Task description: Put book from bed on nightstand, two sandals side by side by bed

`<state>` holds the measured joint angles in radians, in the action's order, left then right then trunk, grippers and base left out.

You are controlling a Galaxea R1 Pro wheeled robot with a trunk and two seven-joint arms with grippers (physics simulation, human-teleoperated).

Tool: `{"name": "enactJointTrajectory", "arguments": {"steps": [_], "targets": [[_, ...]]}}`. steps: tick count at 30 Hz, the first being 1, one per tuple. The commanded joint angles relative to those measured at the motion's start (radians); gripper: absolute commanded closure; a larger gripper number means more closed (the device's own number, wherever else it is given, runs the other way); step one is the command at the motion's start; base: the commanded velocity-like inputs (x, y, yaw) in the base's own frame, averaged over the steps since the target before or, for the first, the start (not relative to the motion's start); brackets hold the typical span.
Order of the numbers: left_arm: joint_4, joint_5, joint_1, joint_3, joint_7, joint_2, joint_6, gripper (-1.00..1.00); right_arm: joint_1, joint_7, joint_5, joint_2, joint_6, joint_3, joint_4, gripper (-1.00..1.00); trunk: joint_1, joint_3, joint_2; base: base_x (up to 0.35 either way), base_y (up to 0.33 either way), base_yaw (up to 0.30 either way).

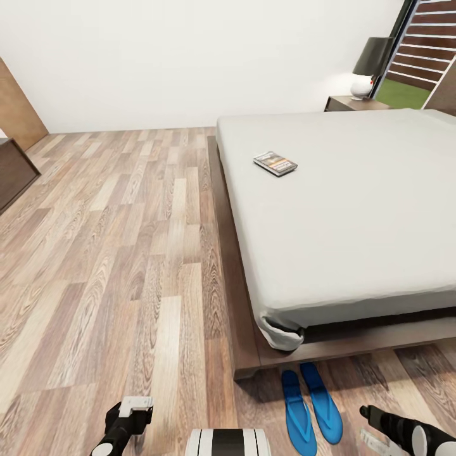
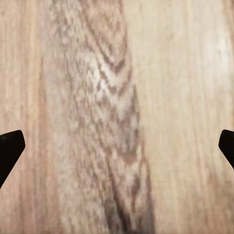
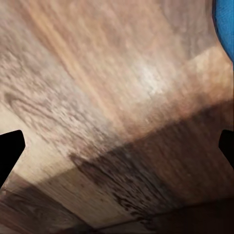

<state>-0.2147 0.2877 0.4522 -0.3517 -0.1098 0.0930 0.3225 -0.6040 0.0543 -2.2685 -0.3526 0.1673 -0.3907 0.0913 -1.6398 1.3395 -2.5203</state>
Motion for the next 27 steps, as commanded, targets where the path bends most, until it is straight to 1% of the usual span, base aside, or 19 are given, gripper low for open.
{"name": "enactJointTrajectory", "arguments": {"steps": [1, 2, 5, 6, 9, 10, 12, 14, 15, 16, 18, 21, 22, 27], "targets": [[0.000, 0.007, 0.000, -0.009, -0.005, 0.000, 0.003, -1.00, 0.003, 0.005, -0.010, -0.002, -0.001, 0.025, 0.001, -1.00, 0.000, 0.001, 0.000, 0.000, 0.000, 0.000], [0.000, 0.007, 0.000, -0.009, -0.005, 0.000, 0.003, -1.00, 0.003, 0.005, -0.010, -0.002, -0.001, 0.025, 0.001, -1.00, 0.000, 0.001, 0.000, 0.000, 0.000, 0.000], [0.000, 0.006, 0.000, -0.009, -0.006, 0.000, 0.003, -1.00, 0.014, 0.004, -0.008, -0.005, -0.026, 0.094, 0.001, -1.00, 0.000, 0.001, 0.000, 0.000, 0.000, 0.000], [0.000, 0.006, 0.000, -0.009, -0.006, 0.000, 0.003, -1.00, 0.014, 0.004, -0.008, -0.005, -0.026, 0.094, 0.001, -1.00, 0.000, 0.001, 0.000, 0.000, 0.000, 0.000], [0.000, 0.007, 0.000, -0.009, -0.005, -0.001, 0.003, -1.00, 0.024, 0.004, 0.002, -0.006, -0.070, 0.185, 0.001, -1.00, 0.000, 0.001, 0.000, 0.000, 0.000, 0.000], [0.000, 0.007, 0.000, -0.009, -0.005, -0.001, 0.003, -1.00, 0.024, 0.004, 0.002, -0.006, -0.070, 0.185, 0.001, -1.00, 0.000, 0.001, 0.000, 0.000, 0.000, 0.000], [0.000, 0.007, 0.000, -0.009, -0.005, -0.001, 0.003, -1.00, 0.037, 0.004, 0.008, -0.005, -0.097, 0.248, 0.001, -1.00, 0.000, 0.001, 0.000, 0.000, 0.000, 0.000], [0.000, 0.007, 0.000, -0.009, -0.006, -0.001, 0.003, -1.00, 0.057, 0.007, 0.013, -0.003, -0.116, 0.295, 0.001, -1.00, 0.000, 0.001, 0.000, 0.000, 0.000, 0.000], [0.000, 0.007, 0.000, -0.009, -0.006, -0.001, 0.004, -1.00, 0.068, 0.008, 0.016, -0.003, -0.123, 0.313, 0.001, -1.00, 0.000, 0.001, 0.000, 0.000, 0.000, 0.000], [0.000, 0.007, 0.000, -0.009, -0.006, -0.001, 0.004, -1.00, 0.068, 0.008, 0.016, -0.003, -0.123, 0.313, 0.001, -1.00, 0.000, 0.001, 0.000, 0.000, 0.000, 0.000], [0.000, 0.007, 0.000, -0.009, -0.005, 0.000, 0.004, -1.00, 0.086, 0.010, 0.026, -0.002, -0.133, 0.340, 0.001, -1.00, 0.000, 0.001, 0.000, 0.000, 0.000, 0.000], [0.000, 0.006, 0.000, -0.009, -0.006, 0.000, 0.004, -1.00, 0.103, 0.009, 0.061, -0.003, -0.141, 0.380, 0.001, -1.00, 0.000, 0.001, 0.000, 0.000, 0.000, 0.000], [0.000, 0.006, 0.000, -0.009, -0.006, 0.000, 0.004, -1.00, 0.103, 0.009, 0.061, -0.003, -0.141, 0.380, 0.001, -1.00, 0.000, 0.001, 0.000, 0.000, 0.000, 0.000], [0.000, 0.006, 0.000, -0.009, -0.005, 0.000, 0.004, -1.00, 0.118, 0.006, 0.146, -0.005, -0.162, 0.449, 0.002, -1.00, 0.000, 0.001, 0.000, 0.000, 0.000, 0.000]]}}
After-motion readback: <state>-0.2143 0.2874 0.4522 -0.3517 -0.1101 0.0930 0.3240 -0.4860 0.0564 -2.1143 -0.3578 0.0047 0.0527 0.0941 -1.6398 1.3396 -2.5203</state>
